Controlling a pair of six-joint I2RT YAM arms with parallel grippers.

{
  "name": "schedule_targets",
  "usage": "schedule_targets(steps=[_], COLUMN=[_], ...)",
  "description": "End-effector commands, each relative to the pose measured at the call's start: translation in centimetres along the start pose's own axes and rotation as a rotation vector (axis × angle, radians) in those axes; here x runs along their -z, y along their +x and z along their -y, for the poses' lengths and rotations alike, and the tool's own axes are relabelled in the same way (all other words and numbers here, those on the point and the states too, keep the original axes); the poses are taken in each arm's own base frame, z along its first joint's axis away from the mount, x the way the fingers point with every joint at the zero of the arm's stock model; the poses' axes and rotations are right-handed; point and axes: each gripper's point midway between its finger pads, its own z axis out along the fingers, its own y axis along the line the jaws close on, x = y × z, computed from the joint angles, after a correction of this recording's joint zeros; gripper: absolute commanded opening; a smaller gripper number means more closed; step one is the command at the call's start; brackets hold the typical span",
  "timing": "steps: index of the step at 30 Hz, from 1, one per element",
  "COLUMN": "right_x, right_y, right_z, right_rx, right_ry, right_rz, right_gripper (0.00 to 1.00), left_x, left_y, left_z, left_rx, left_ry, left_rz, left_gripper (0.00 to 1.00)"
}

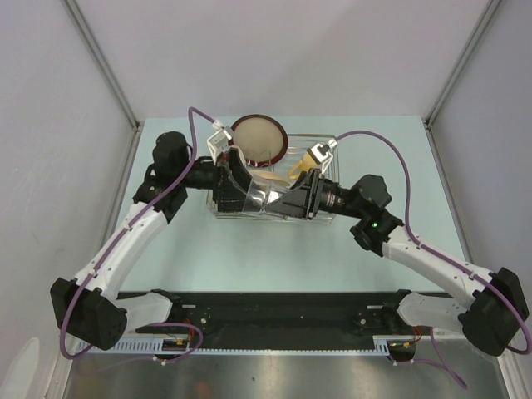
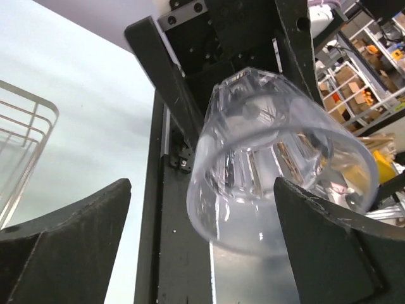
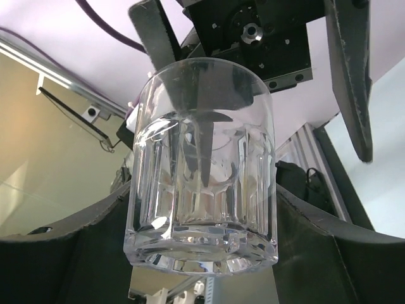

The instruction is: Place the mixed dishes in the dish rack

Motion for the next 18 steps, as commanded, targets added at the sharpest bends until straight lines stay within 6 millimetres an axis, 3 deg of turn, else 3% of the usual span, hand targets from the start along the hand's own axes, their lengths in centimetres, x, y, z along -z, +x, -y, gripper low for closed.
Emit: schedule_targets(steps=[1,4,7,8,10,11,13,14,16,17,18], right_x=[1.0,1.6,3.1,4.4,5.7,7.3,9.0,10.9,12.3,14.1,14.7], right_y=[-3.0,-3.0,-3.5,-3.5,-4.2,-3.7,-5.9,-5.6,-7.6,-7.3,-7.5], right_z=[-3.5,-3.1,-0.2,2.0,2.9,4.9,5.2,7.8,8.3,9.9,11.4], right_rx=[0.113,0.091,0.032,-0.030,0.012,-0.038,0.016,0.013,0.044,0.036,0.018], right_ry=[-0.031,0.002,0.161,0.263,0.343,0.471,0.588,0.738,0.852,0.981,1.050], right_rz=[0.087,0.072,0.069,0.062,0.056,0.045,0.082,0.061,0.089,0.071,0.052], right_gripper=[0.00,0.00,0.00,0.00,0.00,0.00,0.00,0.00,0.00,0.00,0.00], left_x=[1.0,1.8,3.6,4.3,6.7,7.5,10.2,10.9,12.7,13.2,13.8], left_y=[-1.5,-2.8,-4.3,-4.9,-6.2,-6.3,-6.9,-6.8,-7.0,-7.2,-7.0], left_z=[1.8,1.7,3.1,2.9,2.5,2.7,1.8,1.8,1.4,0.9,0.5], left_rx=[-0.092,-0.104,-0.138,-0.132,-0.122,-0.128,-0.144,-0.154,-0.164,-0.170,-0.168], left_ry=[-0.007,-0.034,-0.001,-0.016,-0.072,-0.076,-0.157,-0.162,-0.225,-0.268,-0.316], left_rz=[0.003,0.013,0.010,0.021,0.065,0.074,0.127,0.133,0.170,0.191,0.214], left_gripper=[1.00,1.00,1.00,1.00,1.00,1.00,1.00,1.00,1.00,1.00,1.00])
